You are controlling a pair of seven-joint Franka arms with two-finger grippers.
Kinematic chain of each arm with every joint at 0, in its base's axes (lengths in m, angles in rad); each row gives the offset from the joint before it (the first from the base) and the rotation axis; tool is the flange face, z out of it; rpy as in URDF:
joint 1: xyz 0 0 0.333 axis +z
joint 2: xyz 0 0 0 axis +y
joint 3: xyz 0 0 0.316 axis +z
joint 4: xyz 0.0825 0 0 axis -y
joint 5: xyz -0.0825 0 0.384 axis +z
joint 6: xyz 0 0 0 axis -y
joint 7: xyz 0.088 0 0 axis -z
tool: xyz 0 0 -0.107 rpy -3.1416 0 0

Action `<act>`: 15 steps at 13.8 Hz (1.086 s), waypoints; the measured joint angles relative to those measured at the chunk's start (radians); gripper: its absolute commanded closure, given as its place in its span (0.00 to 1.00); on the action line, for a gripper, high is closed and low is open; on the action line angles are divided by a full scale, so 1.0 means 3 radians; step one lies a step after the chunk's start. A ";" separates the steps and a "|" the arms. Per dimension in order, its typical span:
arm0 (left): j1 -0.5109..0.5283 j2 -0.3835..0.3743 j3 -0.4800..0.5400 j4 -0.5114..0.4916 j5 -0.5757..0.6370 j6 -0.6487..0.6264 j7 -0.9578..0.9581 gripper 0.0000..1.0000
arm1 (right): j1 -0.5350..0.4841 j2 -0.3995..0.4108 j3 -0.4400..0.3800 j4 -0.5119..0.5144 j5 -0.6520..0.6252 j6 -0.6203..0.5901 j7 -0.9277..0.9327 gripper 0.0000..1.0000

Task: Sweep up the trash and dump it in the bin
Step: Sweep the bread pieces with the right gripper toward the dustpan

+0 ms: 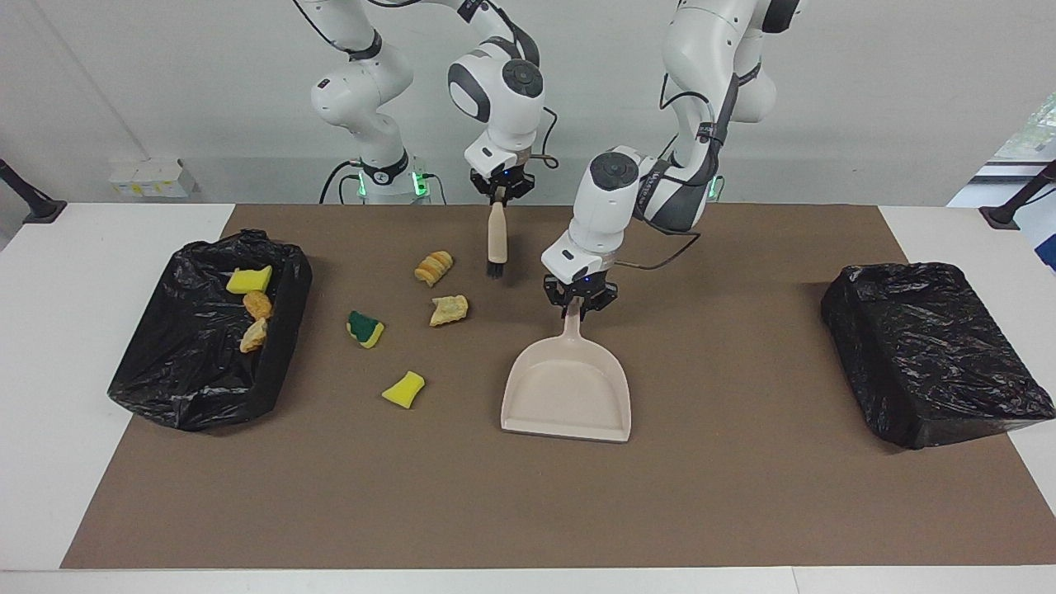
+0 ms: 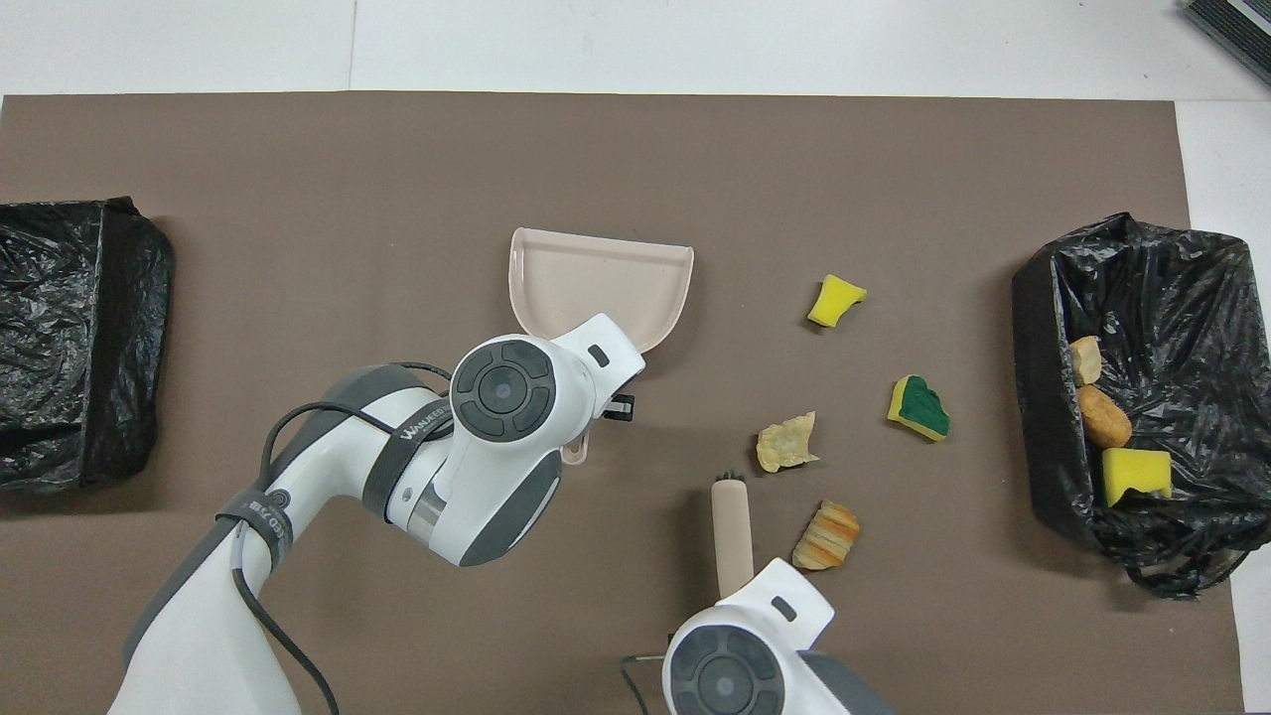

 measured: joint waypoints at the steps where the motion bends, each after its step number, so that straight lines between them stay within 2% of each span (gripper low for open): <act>1: 0.0014 -0.0010 0.0025 0.0016 0.0101 -0.0012 0.0117 1.00 | -0.0132 -0.0003 -0.0006 0.0012 -0.0076 0.0000 -0.0123 1.00; 5: 0.0082 -0.0169 0.0048 0.0062 0.0362 -0.0450 0.1066 1.00 | -0.0717 0.0049 -0.0011 0.0240 -0.0333 -0.0008 -0.0719 1.00; 9: 0.0081 -0.0386 0.0038 0.0056 0.0383 -0.1074 0.2086 1.00 | -0.1341 0.0385 -0.0022 0.0602 -0.0761 -0.0098 -0.1330 1.00; 12: 0.0073 -0.0437 0.0020 0.0016 0.0389 -0.1235 0.2746 1.00 | -0.1762 0.0481 -0.0025 0.0615 -0.0959 -0.0163 -0.1530 1.00; 15: 0.0014 -0.0528 -0.0003 -0.0166 0.0389 -0.1240 0.3196 1.00 | -0.1912 0.0498 -0.0026 0.0502 -0.1188 -0.0250 -0.1509 1.00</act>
